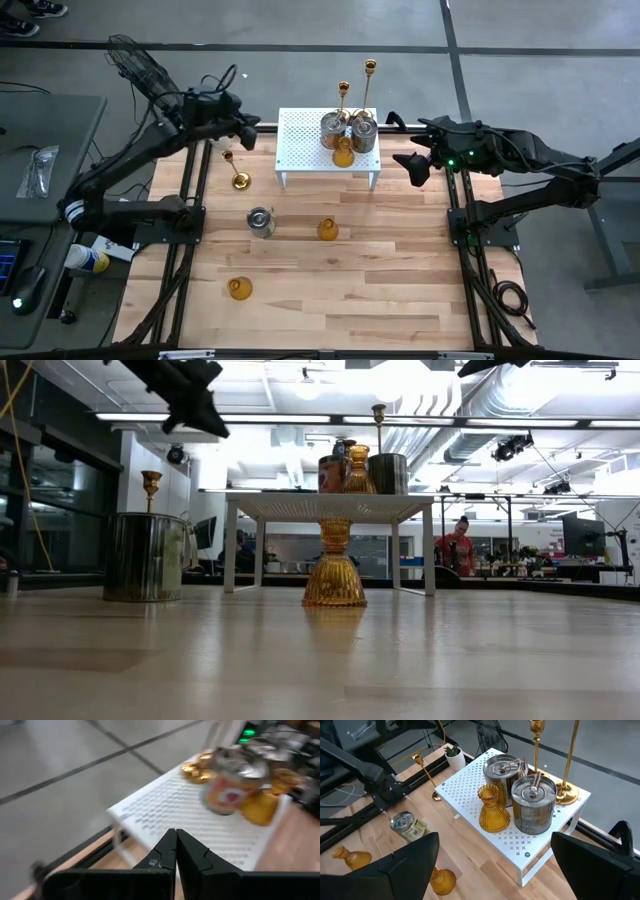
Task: Pick & Place candle stick holders
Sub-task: Put the gold candle holder on the shelf
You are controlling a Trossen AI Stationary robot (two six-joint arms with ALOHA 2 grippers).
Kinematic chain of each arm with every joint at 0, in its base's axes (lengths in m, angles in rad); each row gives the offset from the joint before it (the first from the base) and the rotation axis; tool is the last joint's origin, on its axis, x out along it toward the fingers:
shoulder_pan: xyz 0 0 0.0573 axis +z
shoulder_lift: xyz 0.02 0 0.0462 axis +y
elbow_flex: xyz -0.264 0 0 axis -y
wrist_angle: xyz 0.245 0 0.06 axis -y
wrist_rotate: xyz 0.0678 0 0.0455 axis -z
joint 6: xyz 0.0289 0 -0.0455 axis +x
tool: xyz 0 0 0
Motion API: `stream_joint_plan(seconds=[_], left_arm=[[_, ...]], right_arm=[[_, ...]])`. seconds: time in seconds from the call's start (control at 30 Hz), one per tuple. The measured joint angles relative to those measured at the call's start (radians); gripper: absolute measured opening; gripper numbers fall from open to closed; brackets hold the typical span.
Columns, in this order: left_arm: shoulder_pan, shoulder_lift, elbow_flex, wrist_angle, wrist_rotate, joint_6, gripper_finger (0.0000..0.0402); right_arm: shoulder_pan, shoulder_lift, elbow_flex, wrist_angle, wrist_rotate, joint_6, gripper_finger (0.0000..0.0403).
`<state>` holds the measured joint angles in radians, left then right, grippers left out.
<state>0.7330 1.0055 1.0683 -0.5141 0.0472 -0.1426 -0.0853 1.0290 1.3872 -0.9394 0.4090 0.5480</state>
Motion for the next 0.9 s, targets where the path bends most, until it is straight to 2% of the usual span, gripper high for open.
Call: stream_joint_plan(seconds=[0.2, 0.43, 0.53, 0.8, 0.9], left_arm=[[0.000, -0.053, 0.000, -0.148, -0.193, -0.121, 0.0000], [0.000, -0.055, 0.000, -0.248, -0.236, -0.199, 0.0008], [0.000, -0.055, 0.000, -0.265, -0.237, -0.241, 0.0038], [0.000, -0.055, 0.038, -0.353, -0.225, -0.387, 0.0165], [0.000, -0.050, 0.059, -0.413, -0.225, -0.411, 0.0190]], right_arm=[[0.000, 0.000, 0.000, -0.002, 0.000, -0.003, 0.0375], [0.000, 0.000, 0.000, -0.084, 0.000, -0.004, 0.0375], [0.000, 0.000, 0.000, -0.109, 0.000, -0.004, 0.0375], [0.000, 0.000, 0.000, -0.112, -0.001, -0.004, 0.0375], [0.000, 0.000, 0.000, -0.112, -0.001, -0.006, 0.0375]])
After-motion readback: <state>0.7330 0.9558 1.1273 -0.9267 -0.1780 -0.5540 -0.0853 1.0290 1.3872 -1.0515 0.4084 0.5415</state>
